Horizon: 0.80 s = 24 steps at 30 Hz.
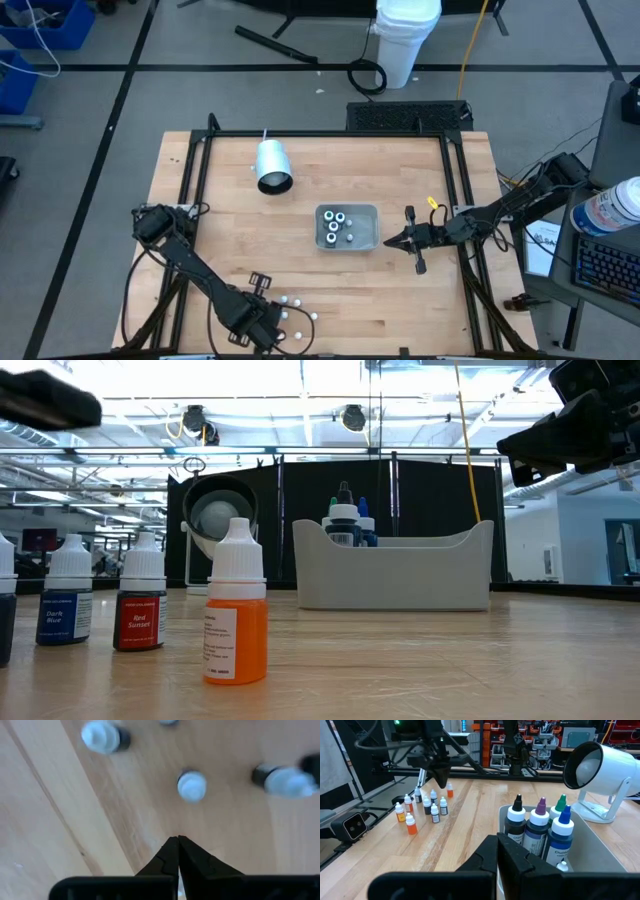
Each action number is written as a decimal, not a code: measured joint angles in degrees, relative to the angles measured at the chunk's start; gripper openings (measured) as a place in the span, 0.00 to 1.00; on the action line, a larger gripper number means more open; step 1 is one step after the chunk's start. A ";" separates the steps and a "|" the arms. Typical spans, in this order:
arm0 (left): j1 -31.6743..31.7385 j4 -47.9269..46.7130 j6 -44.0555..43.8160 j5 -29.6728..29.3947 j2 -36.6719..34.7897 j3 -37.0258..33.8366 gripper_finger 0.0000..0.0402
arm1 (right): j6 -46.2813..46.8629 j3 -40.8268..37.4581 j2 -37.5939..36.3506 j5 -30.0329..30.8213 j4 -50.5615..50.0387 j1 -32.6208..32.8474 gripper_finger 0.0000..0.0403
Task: Pick & Place food coloring
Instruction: Put the top left small orange food coloring bottle into the white bin
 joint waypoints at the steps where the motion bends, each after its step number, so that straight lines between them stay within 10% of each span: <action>1: 0.16 -0.41 -0.01 -0.01 0.00 0.68 0.04 | 0.00 0.02 -0.02 0.00 0.00 0.00 0.00; 24: -2.24 -6.32 -9.56 -1.11 0.02 4.17 0.55 | 1.81 0.00 0.00 -4.52 -1.68 0.04 0.00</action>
